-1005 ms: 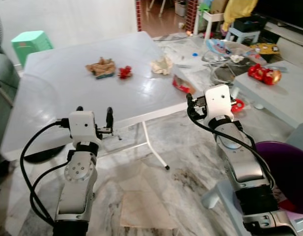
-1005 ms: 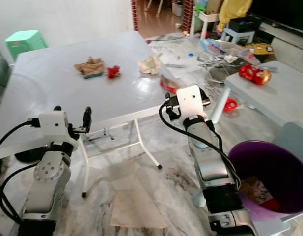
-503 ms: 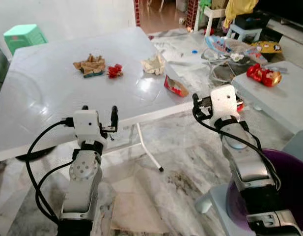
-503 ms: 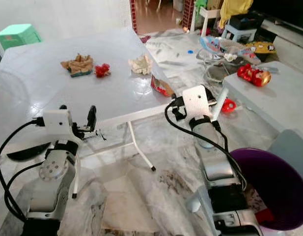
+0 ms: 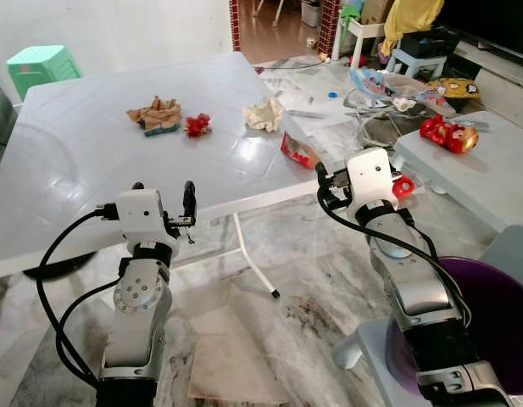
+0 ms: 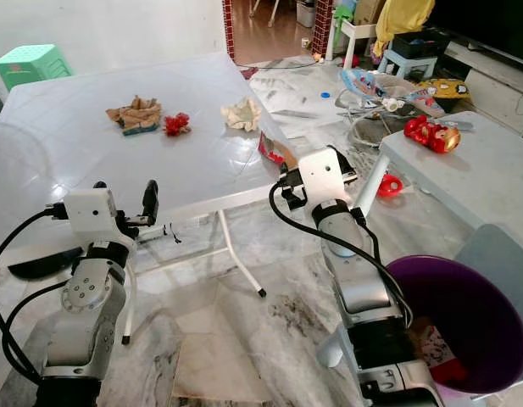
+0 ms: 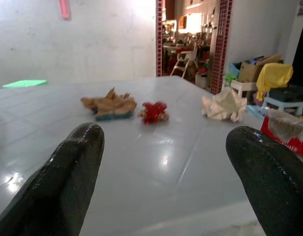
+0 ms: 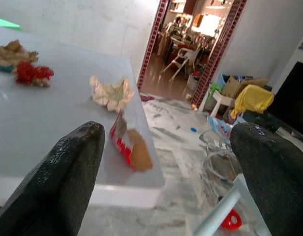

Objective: Picking trash to rubbish bin

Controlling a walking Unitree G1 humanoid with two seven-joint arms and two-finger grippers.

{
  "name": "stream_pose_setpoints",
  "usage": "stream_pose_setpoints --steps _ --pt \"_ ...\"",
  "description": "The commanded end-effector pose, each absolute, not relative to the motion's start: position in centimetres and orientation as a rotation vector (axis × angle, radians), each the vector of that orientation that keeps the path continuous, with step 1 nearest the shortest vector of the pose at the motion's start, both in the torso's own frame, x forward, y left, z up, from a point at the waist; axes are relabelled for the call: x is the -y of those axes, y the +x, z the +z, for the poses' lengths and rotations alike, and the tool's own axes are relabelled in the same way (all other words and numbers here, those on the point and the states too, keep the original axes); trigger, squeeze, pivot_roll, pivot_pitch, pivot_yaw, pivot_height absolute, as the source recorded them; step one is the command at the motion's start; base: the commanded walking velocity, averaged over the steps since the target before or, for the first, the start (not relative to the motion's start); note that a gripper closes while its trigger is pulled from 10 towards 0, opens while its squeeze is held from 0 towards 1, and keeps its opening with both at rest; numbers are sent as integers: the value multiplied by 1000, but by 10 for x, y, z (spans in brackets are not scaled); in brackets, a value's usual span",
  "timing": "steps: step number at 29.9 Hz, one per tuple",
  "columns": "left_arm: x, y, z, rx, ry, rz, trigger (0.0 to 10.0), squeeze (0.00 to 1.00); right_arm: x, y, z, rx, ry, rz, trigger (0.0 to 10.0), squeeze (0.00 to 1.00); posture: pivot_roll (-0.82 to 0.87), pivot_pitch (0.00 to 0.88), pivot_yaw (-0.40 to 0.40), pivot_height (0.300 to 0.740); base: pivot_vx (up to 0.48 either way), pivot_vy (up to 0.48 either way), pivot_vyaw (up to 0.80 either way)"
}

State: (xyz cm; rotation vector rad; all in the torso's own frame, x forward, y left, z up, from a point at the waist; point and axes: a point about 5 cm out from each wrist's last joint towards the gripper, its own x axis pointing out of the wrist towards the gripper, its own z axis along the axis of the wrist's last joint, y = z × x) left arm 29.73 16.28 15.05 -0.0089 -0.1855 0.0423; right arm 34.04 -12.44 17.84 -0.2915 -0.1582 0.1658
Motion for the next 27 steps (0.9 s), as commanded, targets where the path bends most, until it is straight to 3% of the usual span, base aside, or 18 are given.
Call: stream_pose_setpoints --steps 1,27 --pt "-163 299 154 189 0 35 10000 0 122 343 187 192 -293 176 10000 0 -53 70 18 740 330 0 0" --pt "-158 299 152 184 -2 29 10000 0 116 343 188 197 -299 240 10000 0 -65 63 14 740 327 0 0"
